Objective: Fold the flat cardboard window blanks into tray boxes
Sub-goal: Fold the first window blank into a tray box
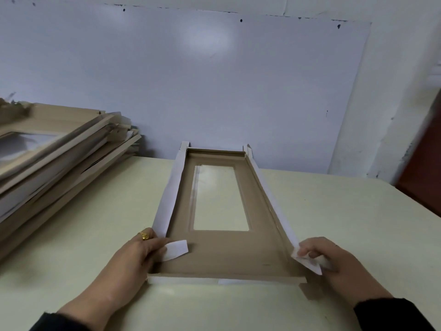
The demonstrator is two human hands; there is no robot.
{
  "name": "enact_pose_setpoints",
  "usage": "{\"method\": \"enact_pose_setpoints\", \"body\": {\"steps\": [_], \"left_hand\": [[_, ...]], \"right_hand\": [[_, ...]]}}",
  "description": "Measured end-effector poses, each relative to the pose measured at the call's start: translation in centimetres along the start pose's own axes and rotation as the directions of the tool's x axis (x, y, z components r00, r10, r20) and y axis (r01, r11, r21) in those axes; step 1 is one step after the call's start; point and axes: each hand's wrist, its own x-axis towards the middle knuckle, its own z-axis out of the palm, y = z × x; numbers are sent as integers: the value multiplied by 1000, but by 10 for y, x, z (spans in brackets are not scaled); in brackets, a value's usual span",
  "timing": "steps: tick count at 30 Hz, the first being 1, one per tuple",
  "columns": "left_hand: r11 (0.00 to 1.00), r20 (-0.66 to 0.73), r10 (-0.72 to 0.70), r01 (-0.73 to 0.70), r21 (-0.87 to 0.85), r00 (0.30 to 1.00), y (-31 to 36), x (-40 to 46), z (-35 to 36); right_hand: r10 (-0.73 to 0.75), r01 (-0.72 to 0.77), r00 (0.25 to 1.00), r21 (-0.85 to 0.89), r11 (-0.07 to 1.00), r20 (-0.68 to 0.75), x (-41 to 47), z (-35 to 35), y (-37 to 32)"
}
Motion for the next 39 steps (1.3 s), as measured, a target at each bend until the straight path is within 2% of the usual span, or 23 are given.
{"method": "enact_pose_setpoints", "body": {"steps": [6,13,16,18,19,22,24,27,31,33,35,37,39], "left_hand": [[998,34,-15,17,-62,999,1,-2,-2],[996,57,-26,31,-89,998,2,-1,-3],[997,23,-11,13,-78,1000,3,-1,-3],[995,-11,-25,24,-101,1000,4,0,-3],[992,-27,-40,37,-118,999,4,-1,-3],[991,-67,-64,55,-123,996,3,-3,-5],[995,-69,-56,50,-92,996,5,-4,-7],[999,-81,-32,29,-35,996,9,-4,-9],[999,-76,-13,10,-32,997,9,-5,-12],[998,-73,-19,15,-57,997,8,-7,-15],[993,-69,-44,36,-109,997,6,-9,-18],[988,-24,-66,62,-143,998,6,-10,-22],[985,63,-63,73,-159,996,3,-11,-26]], "right_hand": [[14,-37,993,191,981,117,3,1,3],[35,-71,993,348,935,109,2,-7,1],[41,-19,996,255,967,-82,2,2,-4],[-51,64,972,49,997,-231,4,12,-11],[-135,114,956,-94,989,-260,5,17,-15],[-445,319,874,-460,829,-194,8,25,-22],[-526,381,841,-549,744,-130,7,26,-23],[-518,415,855,-565,713,-24,4,20,-25],[-435,399,897,-561,725,75,-3,11,-26],[-382,407,911,-486,773,156,-6,9,-22],[-263,350,926,-350,869,272,-10,12,-19],[-229,295,943,-286,912,243,-10,16,-21],[-272,292,956,-293,911,108,-8,21,-21]]}}
